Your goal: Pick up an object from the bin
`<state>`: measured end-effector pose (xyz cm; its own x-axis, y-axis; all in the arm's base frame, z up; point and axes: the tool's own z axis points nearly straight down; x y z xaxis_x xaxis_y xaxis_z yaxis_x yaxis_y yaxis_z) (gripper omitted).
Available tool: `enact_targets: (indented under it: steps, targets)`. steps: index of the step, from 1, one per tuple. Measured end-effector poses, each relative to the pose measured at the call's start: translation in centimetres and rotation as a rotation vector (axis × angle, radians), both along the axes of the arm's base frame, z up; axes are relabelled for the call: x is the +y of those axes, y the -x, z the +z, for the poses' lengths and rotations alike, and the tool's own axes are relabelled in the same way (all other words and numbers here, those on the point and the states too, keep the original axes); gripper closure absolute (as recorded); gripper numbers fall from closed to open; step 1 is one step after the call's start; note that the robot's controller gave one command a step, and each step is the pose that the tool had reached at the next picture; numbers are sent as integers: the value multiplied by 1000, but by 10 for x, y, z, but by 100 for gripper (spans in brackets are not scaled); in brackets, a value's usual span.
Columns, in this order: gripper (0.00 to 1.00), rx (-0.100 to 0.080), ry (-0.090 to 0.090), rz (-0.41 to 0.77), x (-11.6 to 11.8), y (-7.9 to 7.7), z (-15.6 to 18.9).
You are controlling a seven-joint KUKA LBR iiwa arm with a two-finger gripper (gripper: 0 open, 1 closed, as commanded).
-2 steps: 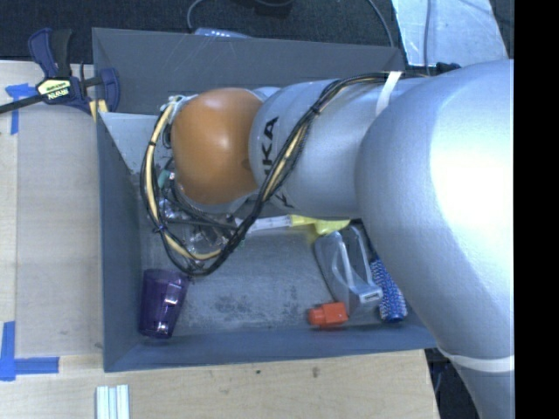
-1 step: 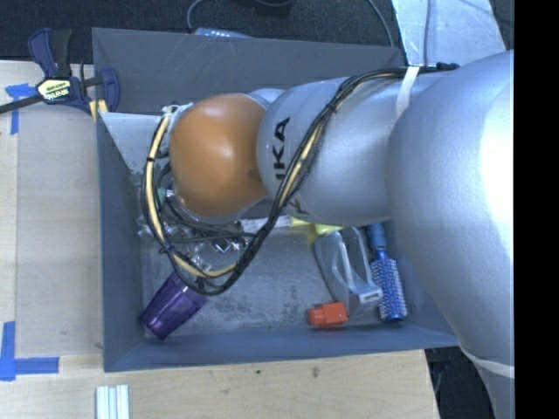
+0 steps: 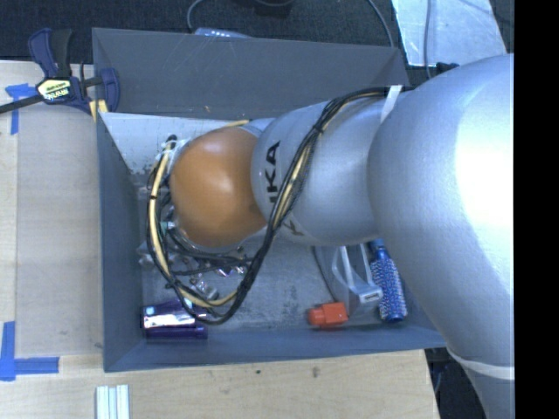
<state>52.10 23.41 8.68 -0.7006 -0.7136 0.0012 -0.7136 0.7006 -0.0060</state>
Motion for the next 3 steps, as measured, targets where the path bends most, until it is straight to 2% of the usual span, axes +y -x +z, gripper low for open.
enact_targets:
  steps: [1,3]
  targets:
    - [100,-4,12,279,-8,11,-6]
    - [100,-3,11,278,-8,12,-3]
